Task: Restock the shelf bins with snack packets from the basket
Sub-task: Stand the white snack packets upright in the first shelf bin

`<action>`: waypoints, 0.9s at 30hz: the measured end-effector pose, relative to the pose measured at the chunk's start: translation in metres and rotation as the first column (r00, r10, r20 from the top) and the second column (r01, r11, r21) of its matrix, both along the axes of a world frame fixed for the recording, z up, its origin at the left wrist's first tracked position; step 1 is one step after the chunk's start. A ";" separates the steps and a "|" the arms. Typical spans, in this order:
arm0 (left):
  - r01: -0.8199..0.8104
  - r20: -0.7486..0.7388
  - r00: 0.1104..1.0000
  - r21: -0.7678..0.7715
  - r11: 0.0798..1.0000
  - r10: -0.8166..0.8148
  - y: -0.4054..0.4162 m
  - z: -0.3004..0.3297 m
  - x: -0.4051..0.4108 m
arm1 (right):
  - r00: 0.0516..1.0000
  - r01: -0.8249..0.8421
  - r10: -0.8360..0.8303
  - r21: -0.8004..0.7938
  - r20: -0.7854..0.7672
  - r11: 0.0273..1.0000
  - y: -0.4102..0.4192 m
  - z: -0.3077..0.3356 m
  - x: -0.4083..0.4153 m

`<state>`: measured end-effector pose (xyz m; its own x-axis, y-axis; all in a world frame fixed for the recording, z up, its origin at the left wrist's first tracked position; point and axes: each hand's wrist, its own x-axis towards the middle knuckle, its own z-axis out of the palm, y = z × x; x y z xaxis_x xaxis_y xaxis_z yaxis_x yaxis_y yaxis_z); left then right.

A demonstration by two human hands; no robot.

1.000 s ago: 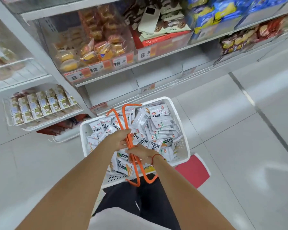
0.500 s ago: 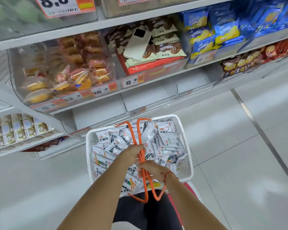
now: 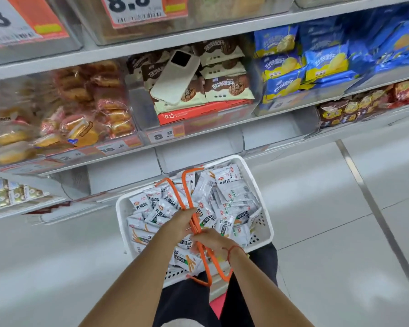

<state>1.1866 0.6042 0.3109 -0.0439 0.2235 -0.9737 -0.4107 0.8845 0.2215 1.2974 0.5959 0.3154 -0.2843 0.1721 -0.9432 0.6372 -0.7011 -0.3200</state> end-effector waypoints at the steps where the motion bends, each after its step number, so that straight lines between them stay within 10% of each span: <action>1: -0.021 -0.008 1.000 0.006 1.000 0.022 0.004 -0.001 0.004 | 1.000 -0.005 0.005 -0.009 -0.016 1.000 0.006 -0.004 0.005; 10: -0.063 -0.251 0.967 -0.079 0.995 0.041 -0.009 -0.018 0.019 | 0.997 -0.053 0.051 0.027 0.064 0.998 0.076 -0.021 0.097; 27: -0.018 -0.150 0.989 -0.088 0.996 0.005 -0.014 -0.158 0.035 | 0.942 0.011 -0.053 0.129 0.331 0.992 0.093 -0.183 0.145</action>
